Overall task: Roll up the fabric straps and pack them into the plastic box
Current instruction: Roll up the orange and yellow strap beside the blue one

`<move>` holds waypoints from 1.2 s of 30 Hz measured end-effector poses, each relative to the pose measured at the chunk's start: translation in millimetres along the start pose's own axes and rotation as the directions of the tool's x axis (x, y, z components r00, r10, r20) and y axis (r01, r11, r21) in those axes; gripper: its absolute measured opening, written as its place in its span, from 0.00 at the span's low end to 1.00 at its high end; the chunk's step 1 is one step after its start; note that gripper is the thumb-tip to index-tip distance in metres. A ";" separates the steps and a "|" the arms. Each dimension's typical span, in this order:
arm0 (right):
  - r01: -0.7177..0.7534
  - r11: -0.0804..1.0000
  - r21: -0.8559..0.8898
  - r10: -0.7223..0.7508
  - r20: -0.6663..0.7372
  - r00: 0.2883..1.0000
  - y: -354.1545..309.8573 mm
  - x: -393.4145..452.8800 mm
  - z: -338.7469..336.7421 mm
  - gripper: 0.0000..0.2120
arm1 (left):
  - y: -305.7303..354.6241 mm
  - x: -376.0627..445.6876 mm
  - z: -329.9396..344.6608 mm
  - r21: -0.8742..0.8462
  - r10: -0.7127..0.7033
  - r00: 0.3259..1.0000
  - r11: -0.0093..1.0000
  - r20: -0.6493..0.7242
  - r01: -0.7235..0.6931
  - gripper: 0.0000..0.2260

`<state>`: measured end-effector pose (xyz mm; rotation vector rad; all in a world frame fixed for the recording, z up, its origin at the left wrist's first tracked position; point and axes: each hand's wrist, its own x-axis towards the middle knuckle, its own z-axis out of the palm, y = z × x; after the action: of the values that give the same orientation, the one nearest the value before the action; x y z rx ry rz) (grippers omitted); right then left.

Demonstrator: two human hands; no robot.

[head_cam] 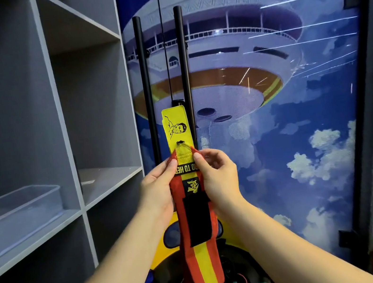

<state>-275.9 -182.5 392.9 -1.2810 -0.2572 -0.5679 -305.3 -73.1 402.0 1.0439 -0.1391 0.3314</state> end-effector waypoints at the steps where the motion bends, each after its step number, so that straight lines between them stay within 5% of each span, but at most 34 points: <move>1: 0.024 0.999 -0.023 -0.024 -0.002 1.000 -0.1 0.6 -0.9 0.02 | 0.0 0.3 -1.1 0.018 -0.001 1.000 1.000 -0.010 0.001 0.11; 8: 0.036 0.998 0.054 -0.033 -0.057 0.998 1.6 -3.7 3.1 0.05 | 6.7 -5.1 -4.5 0.134 -0.006 0.998 0.991 -0.070 0.016 0.10; 11: 0.194 0.960 -0.203 -0.207 -0.044 0.977 2.4 -1.9 0.2 0.06 | 7.7 -8.2 -4.3 0.107 0.023 0.984 0.994 -0.175 -0.005 0.09; 13: 0.409 0.810 -0.419 -0.438 0.030 0.898 2.7 -3.5 -2.3 0.03 | 5.7 -9.5 -4.2 0.155 0.076 0.965 0.987 -0.251 -0.038 0.07; 15: 0.470 0.756 -0.456 -0.454 0.151 0.878 0.6 -10.7 -1.3 0.06 | 5.4 -11.8 -1.9 0.209 0.153 0.954 0.973 -0.257 -0.100 0.07; 19: 0.185 0.945 -0.271 -0.127 0.216 0.968 -4.6 -23.2 4.5 0.12 | 7.8 -15.7 -0.9 0.298 0.215 0.968 0.939 -0.131 -0.168 0.06; 22: -0.046 0.996 -0.072 0.061 0.231 0.971 -10.1 -20.0 6.2 0.10 | 9.4 -15.3 -5.5 0.385 0.245 0.969 0.891 0.037 -0.240 0.10; 26: -0.142 0.989 0.037 0.129 0.233 0.964 -8.4 -8.1 4.8 0.07 | 19.8 -10.7 -16.1 0.482 0.223 0.968 0.840 0.113 -0.249 0.11; 31: -0.144 0.990 0.008 0.137 0.262 0.955 0.0 2.9 9.2 0.11 | 29.7 4.5 -39.5 0.532 0.283 0.951 0.828 -0.125 -0.176 0.07; 36: -0.154 0.988 0.025 0.136 0.348 0.928 2.4 4.9 5.4 0.05 | 25.8 8.3 -50.3 0.389 -0.032 0.999 0.921 0.032 0.017 0.09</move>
<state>-269.8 -178.2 394.8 -1.3326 -0.4622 -0.2043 -308.3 -16.1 400.3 1.4460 -0.0950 0.3236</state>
